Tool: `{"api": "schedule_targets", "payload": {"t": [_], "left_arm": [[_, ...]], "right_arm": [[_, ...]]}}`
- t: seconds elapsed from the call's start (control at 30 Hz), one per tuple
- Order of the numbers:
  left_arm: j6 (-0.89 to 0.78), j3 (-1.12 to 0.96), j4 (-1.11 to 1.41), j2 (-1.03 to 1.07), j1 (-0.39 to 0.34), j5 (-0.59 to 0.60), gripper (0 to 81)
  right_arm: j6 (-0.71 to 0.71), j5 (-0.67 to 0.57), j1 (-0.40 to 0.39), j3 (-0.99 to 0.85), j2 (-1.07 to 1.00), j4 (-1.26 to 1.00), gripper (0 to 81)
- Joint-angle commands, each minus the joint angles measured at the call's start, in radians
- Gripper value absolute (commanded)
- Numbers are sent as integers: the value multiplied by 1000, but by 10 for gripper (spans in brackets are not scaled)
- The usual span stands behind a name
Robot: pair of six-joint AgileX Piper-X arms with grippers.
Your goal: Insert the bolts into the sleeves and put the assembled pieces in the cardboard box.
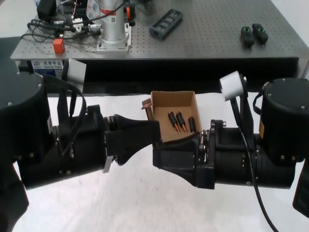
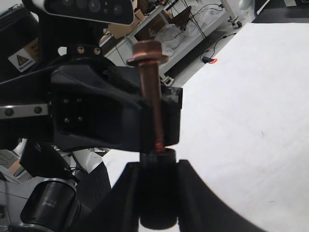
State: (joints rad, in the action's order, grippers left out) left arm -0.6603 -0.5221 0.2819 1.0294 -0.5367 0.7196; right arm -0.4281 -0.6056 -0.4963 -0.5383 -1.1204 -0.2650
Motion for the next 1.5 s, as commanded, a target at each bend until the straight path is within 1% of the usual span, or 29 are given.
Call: {"api": "schedule_targets", "payload": {"t": [0.0, 0.03, 0.07, 0.13, 0.2, 0.23, 0.27, 0.3, 0.37, 0.47, 0.53, 0.6, 0.67, 0.8, 0.9, 0.93, 1.0, 1.07, 1.17, 1.2, 1.23, 1.3, 1.37, 1.4, 1.43, 1.47], "left_arm": [[19, 0, -11, -6, -6, 51, 1], [19, 0, -11, -6, -6, 51, 29], [19, 0, -11, -6, -6, 51, 76], [19, 0, -11, -6, -6, 51, 218], [19, 0, -11, -6, -6, 49, 426], [19, 0, -11, -6, -6, 45, 498], [19, 0, -11, -6, -6, 42, 557], [19, 0, -11, -6, -6, 38, 578], [19, 0, -11, -6, -6, 28, 561], [53, 0, -11, -6, -6, 1, 538], [78, 0, -18, -6, -6, -31, 538], [104, 0, -17, -6, -6, -75, 538], [136, 0, -27, -6, -6, -117, 537], [196, 1, -82, -6, -6, -222, 537], [221, 1, -159, -6, -6, -323, 533], [220, 1, -188, -6, -6, -360, 515], [220, 1, -231, -6, -6, -409, 445], [220, 1, -259, -6, -6, -435, 322], [220, 6, -268, -6, -6, -455, 90], [220, 8, -270, -11, -6, -455, 25], [225, 11, -282, -18, -6, -458, 0], [227, 22, -297, -41, -6, -499, 4], [229, 41, -337, -83, -6, -566, 6], [229, 50, -363, -107, -6, -592, 6], [229, 64, -389, -135, -6, -617, 6], [232, 80, -414, -164, -6, -633, 6]], "right_arm": [[-6, -3, 17, -11, 8, -35, 31], [-6, -18, 16, -11, 8, -35, 31], [-6, -39, 17, -11, 8, -33, 31], [-6, -65, 17, -11, 8, -33, 31], [-6, -67, 17, -11, 8, -33, 31], [-6, -67, 17, -11, 8, -33, 31], [0, -67, 17, -11, 8, -33, 31], [4, -61, 17, -11, 8, -33, 31], [17, -20, 19, -11, 8, -33, 31], [74, 96, 41, -11, 8, -33, 31], [134, 191, 70, -13, 6, -33, 31], [177, 251, 113, -20, -15, -36, 31], [196, 267, 156, -48, -59, -34, 31], [207, 311, 223, -161, -236, -34, 31], [227, 372, 242, -288, -419, -6, 31], [238, 394, 244, -342, -478, 26, 31], [260, 443, 243, -461, -584, 115, 31], [291, 500, 243, -582, -689, 231, 31], [313, 558, 239, -728, -815, 360, 31], [316, 568, 238, -764, -852, 384, 31], [316, 573, 238, -802, -886, 409, 31], [316, 573, 238, -868, -937, 454, 31], [316, 531, 238, -914, -979, 497, 26], [316, 505, 238, -926, -991, 515, 10], [316, 488, 238, -937, -1001, 528, 23], [316, 482, 238, -941, -1007, 532, 74]]}}
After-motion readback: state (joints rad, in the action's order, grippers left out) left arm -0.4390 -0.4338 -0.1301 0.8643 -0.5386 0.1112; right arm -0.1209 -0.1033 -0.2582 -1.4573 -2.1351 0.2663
